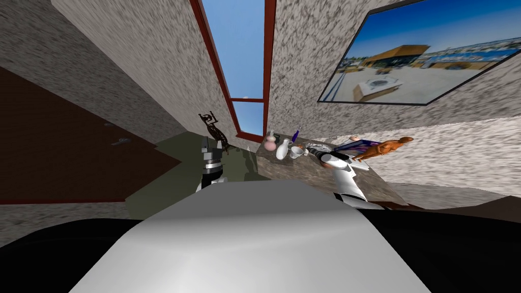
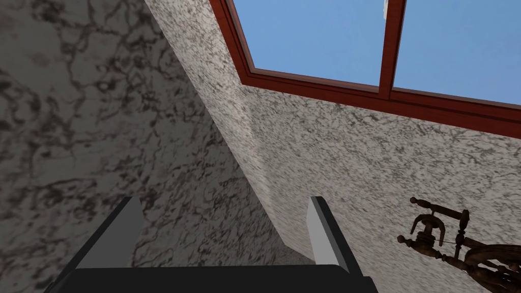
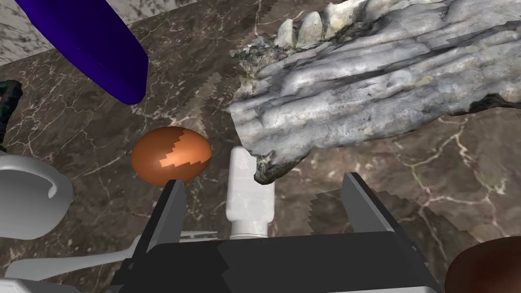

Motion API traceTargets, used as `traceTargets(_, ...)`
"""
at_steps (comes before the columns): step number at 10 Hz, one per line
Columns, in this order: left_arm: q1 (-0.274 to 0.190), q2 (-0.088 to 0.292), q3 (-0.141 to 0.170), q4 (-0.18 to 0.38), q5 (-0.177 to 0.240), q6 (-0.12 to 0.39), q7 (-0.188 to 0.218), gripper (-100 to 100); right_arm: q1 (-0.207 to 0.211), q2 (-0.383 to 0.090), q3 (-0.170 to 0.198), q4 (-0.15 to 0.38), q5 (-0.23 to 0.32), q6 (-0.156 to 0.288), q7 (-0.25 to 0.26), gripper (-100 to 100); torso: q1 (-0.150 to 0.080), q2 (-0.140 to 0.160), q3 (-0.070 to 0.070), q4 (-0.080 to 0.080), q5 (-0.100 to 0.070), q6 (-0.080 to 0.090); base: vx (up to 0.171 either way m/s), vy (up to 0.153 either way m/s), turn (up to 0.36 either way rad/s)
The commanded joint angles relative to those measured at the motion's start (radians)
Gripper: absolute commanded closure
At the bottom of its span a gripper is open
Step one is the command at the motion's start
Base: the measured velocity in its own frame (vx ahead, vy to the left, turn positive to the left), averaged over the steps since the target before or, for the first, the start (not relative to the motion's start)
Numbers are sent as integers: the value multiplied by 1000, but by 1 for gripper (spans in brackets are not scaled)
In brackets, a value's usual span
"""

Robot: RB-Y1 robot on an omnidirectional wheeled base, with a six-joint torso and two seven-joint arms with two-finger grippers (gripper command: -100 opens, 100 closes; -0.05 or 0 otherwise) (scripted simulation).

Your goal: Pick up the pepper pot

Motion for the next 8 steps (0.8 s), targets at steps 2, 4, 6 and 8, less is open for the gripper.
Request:
traceTargets(2, 0, 0, 0, 0, 0, 0, 0, 0, -14, -23, 9, 52, -23, 41, -69, -100, 0, 0, 0, 0, 0, 0, 56, 12, 30)
traceTargets(4, 0, 0, 0, 0, 0, 0, 0, 0, -17, -31, 19, 86, -37, 68, -108, -100, 1, -1, 0, 0, 0, 0, 68, 22, 26)
traceTargets(6, 0, 0, 0, 0, 0, 0, 0, 0, -10, -32, 18, 83, -39, 71, -110, -100, 0, 0, 0, 0, 0, 0, 34, 10, 13)
traceTargets(8, 0, 0, 0, 0, 0, 0, 0, 0, -9, -40, 5, 113, -45, 61, -110, -100, 0, 3, 2, 1, 0, 0, -15, 1, 121)
